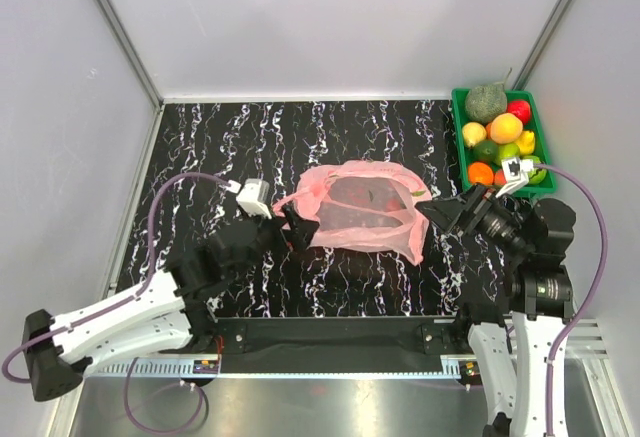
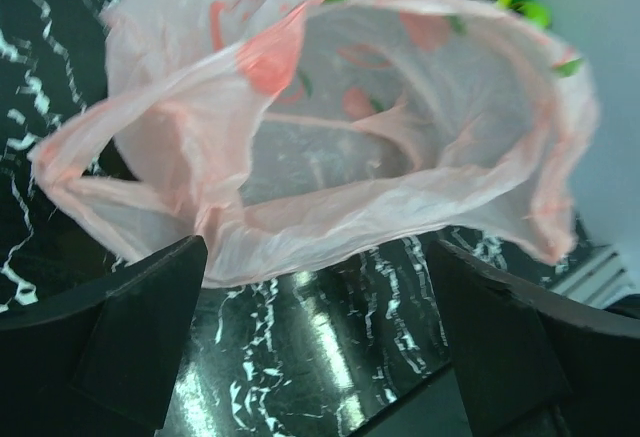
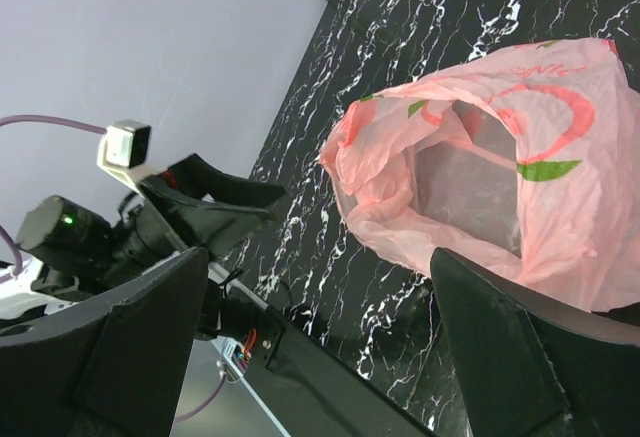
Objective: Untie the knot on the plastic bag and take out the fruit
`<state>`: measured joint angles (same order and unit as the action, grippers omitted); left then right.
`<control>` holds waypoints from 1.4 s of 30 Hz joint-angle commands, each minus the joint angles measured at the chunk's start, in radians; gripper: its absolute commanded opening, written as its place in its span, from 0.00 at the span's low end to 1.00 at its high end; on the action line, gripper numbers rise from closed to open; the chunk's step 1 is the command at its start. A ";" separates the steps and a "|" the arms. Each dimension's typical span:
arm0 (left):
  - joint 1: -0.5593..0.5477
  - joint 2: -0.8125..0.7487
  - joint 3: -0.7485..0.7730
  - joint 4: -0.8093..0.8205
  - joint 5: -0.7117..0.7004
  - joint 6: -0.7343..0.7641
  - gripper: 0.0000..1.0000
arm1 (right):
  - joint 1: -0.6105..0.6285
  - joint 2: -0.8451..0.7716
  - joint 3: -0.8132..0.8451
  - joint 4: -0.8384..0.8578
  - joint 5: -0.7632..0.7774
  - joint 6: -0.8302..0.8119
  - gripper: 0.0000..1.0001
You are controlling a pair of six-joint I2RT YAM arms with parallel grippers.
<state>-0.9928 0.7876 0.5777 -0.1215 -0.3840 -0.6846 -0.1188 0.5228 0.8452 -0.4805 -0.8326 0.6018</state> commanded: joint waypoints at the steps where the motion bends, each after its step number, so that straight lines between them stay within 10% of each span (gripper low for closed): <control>1: 0.003 -0.091 0.085 0.033 0.058 0.072 0.99 | 0.001 -0.049 0.052 -0.023 -0.036 0.001 1.00; 17: 0.003 -0.415 0.134 -0.043 0.292 0.151 0.99 | 0.007 -0.099 0.206 -0.254 0.309 -0.068 1.00; 42: 0.003 -0.412 0.178 -0.079 0.280 0.207 0.99 | 0.008 -0.092 0.236 -0.254 0.320 -0.077 1.00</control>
<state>-0.9928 0.3664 0.7074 -0.2241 -0.1085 -0.5056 -0.1158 0.4175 1.0603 -0.7525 -0.5385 0.5308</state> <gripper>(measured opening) 0.987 0.994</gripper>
